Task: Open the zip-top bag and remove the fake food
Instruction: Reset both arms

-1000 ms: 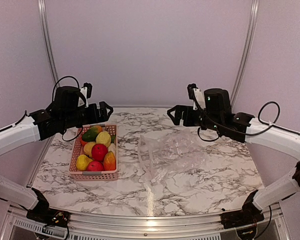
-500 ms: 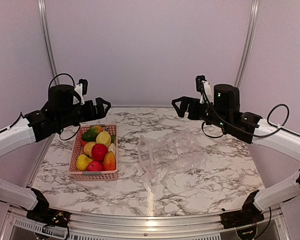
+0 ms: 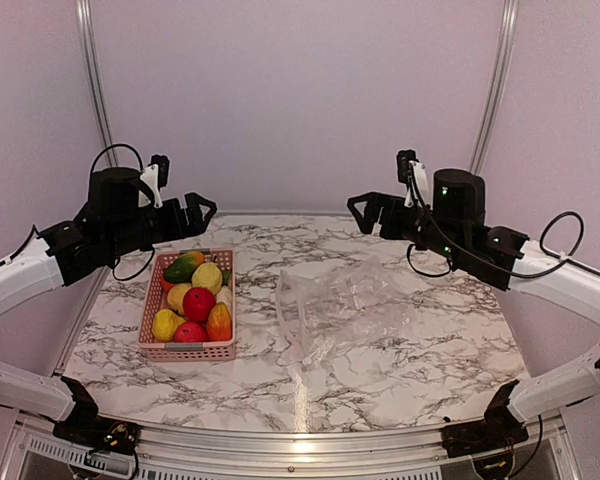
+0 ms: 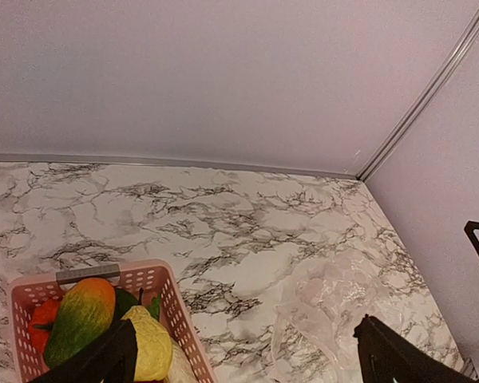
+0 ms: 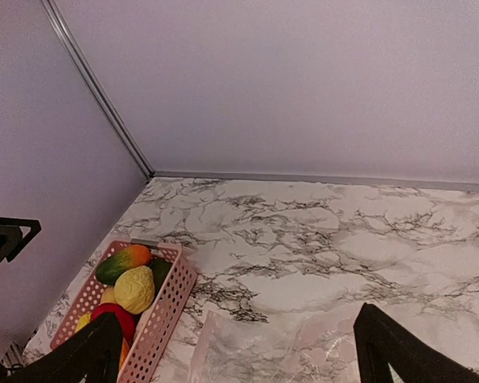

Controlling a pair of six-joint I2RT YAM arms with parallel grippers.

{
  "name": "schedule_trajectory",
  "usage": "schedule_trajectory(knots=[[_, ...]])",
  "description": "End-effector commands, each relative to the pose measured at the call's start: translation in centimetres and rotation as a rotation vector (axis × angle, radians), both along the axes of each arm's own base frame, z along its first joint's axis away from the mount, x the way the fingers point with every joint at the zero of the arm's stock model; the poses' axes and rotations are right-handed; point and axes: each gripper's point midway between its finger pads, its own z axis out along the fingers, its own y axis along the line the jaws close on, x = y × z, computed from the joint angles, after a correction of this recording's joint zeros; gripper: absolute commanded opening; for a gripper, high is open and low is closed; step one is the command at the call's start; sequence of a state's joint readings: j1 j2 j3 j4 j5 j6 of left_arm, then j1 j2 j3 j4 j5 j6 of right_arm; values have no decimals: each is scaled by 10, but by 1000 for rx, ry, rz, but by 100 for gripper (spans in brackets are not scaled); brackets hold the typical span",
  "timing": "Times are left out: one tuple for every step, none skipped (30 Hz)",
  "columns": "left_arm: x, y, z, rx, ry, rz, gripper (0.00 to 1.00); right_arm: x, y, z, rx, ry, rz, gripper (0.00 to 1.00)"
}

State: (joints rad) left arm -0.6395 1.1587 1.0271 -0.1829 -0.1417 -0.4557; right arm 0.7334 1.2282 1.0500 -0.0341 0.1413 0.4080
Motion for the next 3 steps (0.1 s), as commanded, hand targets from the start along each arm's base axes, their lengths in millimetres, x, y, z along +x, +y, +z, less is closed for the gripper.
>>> schedule_trajectory(knots=[[-4, 6, 8, 18, -19, 7, 99, -4, 2, 4, 8, -13, 15, 99], [-4, 7, 8, 18, -20, 9, 99, -4, 1, 3, 2, -12, 16, 99], [-5, 7, 9, 17, -22, 12, 99, -5, 1, 3, -1, -11, 13, 99]])
